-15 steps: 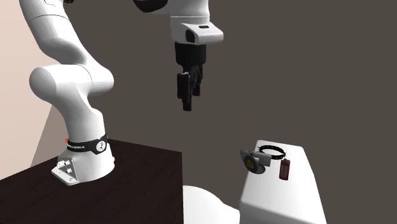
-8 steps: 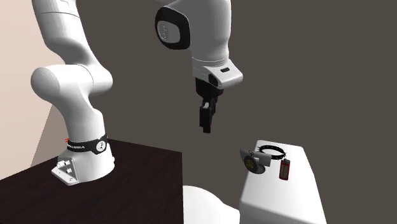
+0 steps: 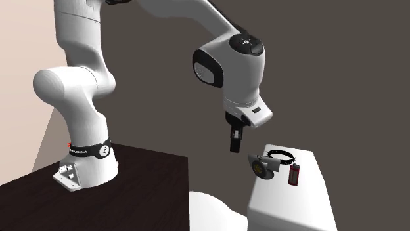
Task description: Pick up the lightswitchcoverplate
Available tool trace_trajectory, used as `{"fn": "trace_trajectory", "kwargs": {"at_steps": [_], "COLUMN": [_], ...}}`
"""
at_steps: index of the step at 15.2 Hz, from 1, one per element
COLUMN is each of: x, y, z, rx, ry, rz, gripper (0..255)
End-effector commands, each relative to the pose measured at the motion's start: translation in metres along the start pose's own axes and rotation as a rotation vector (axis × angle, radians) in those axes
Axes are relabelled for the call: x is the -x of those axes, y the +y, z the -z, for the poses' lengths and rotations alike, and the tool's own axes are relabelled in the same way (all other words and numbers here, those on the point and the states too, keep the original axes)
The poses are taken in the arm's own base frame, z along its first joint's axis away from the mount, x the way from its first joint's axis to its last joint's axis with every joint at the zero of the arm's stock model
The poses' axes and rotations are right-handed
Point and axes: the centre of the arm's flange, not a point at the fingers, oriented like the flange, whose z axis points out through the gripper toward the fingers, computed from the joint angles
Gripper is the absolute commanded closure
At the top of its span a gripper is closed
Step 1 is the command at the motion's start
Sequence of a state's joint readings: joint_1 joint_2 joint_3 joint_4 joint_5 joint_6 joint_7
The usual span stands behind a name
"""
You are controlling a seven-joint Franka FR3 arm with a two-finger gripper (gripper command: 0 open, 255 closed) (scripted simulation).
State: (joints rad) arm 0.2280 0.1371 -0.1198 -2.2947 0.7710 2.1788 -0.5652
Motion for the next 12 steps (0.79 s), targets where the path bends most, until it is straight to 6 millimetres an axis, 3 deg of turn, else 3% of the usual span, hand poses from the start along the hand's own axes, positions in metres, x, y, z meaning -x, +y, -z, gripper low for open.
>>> {"fn": "trace_trajectory", "kwargs": {"at_steps": [1, 6, 12], "x": [-0.009, -0.043, -0.048], "y": [0.000, -0.004, 0.010], "z": [-0.024, -0.079, -0.106], "rx": [-0.044, -0.147, -0.157], "ry": [0.001, -0.002, -0.002], "rz": [0.002, 0.012, 0.013], "gripper": [0, 0, 0]}}
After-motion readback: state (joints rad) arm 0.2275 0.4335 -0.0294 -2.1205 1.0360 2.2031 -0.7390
